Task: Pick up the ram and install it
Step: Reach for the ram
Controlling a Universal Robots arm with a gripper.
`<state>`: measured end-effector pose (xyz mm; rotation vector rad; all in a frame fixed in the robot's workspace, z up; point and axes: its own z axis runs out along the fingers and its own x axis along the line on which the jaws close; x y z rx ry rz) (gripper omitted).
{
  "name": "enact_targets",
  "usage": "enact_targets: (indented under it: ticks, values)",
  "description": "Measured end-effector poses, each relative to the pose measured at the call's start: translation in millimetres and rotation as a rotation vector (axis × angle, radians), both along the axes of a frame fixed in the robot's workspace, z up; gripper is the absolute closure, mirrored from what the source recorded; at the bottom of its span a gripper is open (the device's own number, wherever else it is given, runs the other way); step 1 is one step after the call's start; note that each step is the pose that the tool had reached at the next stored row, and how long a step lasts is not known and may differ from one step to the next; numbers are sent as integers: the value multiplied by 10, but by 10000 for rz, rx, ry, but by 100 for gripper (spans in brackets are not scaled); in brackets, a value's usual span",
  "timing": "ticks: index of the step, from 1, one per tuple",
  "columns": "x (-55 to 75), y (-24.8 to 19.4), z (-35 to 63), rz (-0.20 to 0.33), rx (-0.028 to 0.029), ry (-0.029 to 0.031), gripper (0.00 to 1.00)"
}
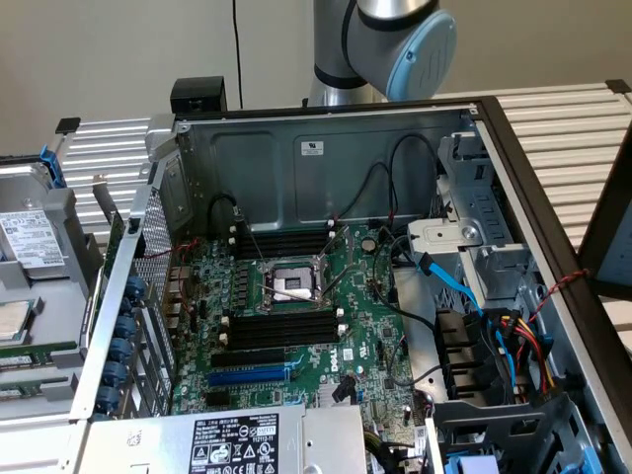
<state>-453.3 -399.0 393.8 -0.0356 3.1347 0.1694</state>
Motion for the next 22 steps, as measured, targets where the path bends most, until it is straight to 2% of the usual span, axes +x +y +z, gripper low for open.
enact_targets:
  ticks: [22]
  values:
    - [-1, 0, -4, 4013, 0, 1, 89]
